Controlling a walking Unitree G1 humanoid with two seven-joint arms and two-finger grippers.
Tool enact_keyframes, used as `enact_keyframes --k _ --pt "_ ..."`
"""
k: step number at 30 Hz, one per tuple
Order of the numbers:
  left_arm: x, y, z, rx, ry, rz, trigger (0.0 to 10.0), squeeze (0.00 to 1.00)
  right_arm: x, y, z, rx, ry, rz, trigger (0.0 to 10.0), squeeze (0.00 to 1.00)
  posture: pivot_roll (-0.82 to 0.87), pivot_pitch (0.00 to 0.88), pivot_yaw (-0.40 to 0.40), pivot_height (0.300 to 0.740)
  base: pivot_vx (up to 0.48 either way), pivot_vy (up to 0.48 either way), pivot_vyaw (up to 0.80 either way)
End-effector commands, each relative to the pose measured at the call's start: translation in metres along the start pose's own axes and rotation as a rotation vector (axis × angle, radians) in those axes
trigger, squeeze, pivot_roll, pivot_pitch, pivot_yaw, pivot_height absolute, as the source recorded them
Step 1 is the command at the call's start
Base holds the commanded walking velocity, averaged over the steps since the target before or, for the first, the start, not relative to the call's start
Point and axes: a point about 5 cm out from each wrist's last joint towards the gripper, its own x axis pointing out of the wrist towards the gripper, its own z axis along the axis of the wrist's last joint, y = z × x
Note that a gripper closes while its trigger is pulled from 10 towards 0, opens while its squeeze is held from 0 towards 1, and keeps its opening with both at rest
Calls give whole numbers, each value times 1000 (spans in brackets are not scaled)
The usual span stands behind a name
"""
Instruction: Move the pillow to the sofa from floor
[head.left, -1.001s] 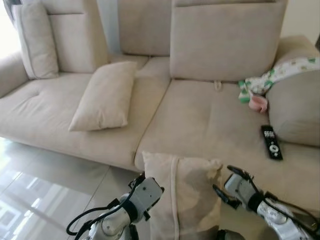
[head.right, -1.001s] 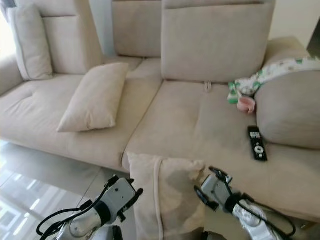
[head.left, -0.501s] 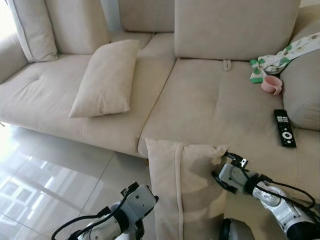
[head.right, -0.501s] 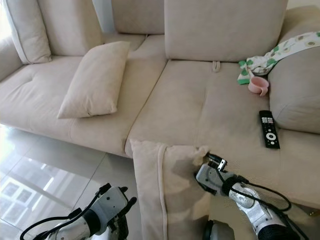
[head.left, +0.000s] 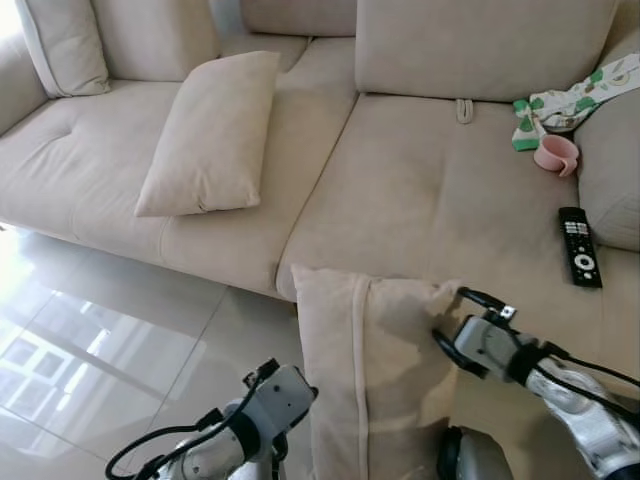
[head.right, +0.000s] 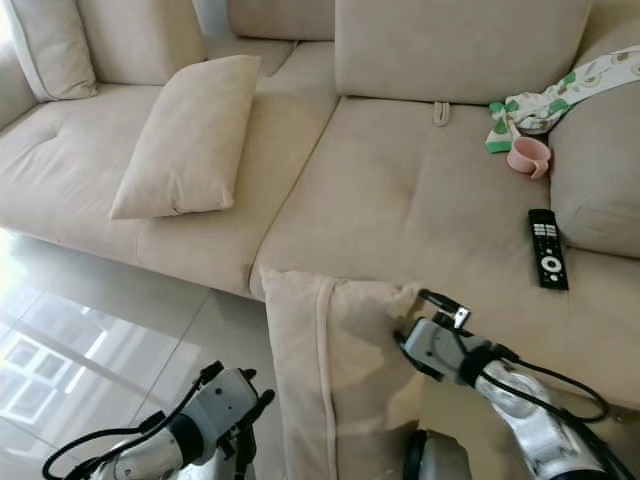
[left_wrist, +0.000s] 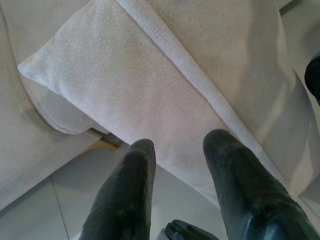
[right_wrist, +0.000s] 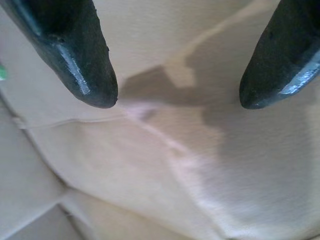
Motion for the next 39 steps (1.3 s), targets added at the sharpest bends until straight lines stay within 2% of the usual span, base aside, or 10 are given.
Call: enact_keyframes --k 1,11,20,28,33,34,35,36,37,39 --pt "-1 -3 -7 19 39 -18 10000 0 -6 1 0 2 6 -20 10000 0 296 315 170 497 0 0 0" --pt "3 -3 -4 24 28 -32 10000 0 -11 1 -20 19 95 -34 10000 0 287 312 180 497 0 0 0" --pt "-2 4 -5 46 39 -17 10000 0 32 -4 -23 16 89 -7 10000 0 349 309 191 497 0 0 0" --pt "-11 5 -8 45 62 -2 10000 0 50 -3 -8 37 28 27 10000 0 388 319 191 497 0 0 0" --pt "-13 3 -8 42 67 1 10000 0 61 9 0 95 -18 92 10000 0 399 317 187 497 0 0 0" --pt "-13 4 -8 41 66 2 10000 0 63 11 1 99 -28 109 7843 0 399 315 186 497 0 0 0" --pt "-12 4 -7 41 64 3 10000 0 64 12 1 97 -37 123 3059 0 398 314 185 497 0 0 0" --pt "-12 4 -7 41 64 3 10000 0 64 12 1 97 -37 123 3059 0 398 314 185 497 0 0 0" --pt "-11 4 -7 42 63 5 10000 0 65 13 3 98 -51 139 0 0 396 311 184 497 0 0 0" --pt "-9 5 -6 41 60 9 10000 0 65 14 4 96 -66 160 0 0 392 308 182 497 0 0 0"
